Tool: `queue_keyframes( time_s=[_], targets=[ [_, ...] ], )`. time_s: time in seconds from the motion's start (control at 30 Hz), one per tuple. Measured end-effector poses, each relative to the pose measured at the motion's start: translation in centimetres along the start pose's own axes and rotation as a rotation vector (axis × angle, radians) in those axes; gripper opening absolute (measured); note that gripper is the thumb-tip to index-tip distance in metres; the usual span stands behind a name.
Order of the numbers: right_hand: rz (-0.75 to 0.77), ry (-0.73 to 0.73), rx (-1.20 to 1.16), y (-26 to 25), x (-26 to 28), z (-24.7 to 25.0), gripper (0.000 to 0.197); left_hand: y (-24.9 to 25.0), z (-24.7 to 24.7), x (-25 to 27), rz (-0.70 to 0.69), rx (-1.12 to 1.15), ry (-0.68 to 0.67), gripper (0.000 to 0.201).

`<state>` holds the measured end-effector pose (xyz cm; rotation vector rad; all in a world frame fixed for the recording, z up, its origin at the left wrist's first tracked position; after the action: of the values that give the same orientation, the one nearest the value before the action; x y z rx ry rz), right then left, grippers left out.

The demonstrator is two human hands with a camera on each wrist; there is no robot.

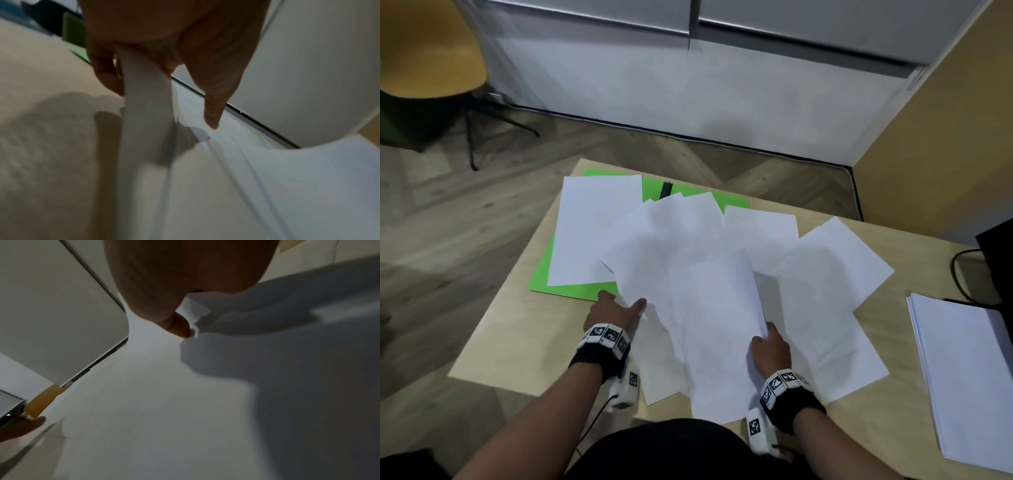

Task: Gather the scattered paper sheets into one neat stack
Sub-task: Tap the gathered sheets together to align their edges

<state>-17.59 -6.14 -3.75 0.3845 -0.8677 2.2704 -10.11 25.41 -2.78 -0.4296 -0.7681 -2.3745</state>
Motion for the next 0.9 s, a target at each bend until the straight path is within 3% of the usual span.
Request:
queue_keyframes(
  time_s=[0.13, 0.23, 0.5, 0.7, 0.8, 0.9],
  targets=[
    [0.005, -0.019, -0.023, 0.3, -0.1, 0.4, 0.044, 0.7, -0.2, -0.5, -0.045, 0.09, -0.105, 0.047],
    [0.006, -0.023, -0.036, 0.4, -0.2, 0.4, 0.04, 1.1, 0.9, -0.7, -0.096, 0.087, -0.137, 0.037],
    [0.001, -0.016, -0.04, 0.3, -0.5, 0.7, 0.04, 4.8, 7.2, -0.3, -0.326, 0.091, -0.004, 0.054],
    [0.002, -0.017, -0.064, 0.2, -0.4, 0.9, 0.037, 8.1, 13.9, 3.0, -0.496, 0.158, 0.12, 0.028],
    [0.003, 0.004, -0.092, 0.3, 0.2, 1.0, 0.03, 9.8, 16.4, 5.2, -0.604, 0.277, 0.102, 0.024],
    [0.008, 0.015, -0.116, 0.6, 0.3, 1.0, 0.028, 11.7, 18.1, 8.2, -0.726, 0.534, -0.031, 0.03]
  ],
)
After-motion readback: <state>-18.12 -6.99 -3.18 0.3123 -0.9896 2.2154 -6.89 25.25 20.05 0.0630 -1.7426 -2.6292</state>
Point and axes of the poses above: each hand's wrist, its own x-axis away from the middle knuckle, its own z-axis out of the back of the hand, y = z × x, the point moved 2 cm from there along -x, towards the middle knuckle
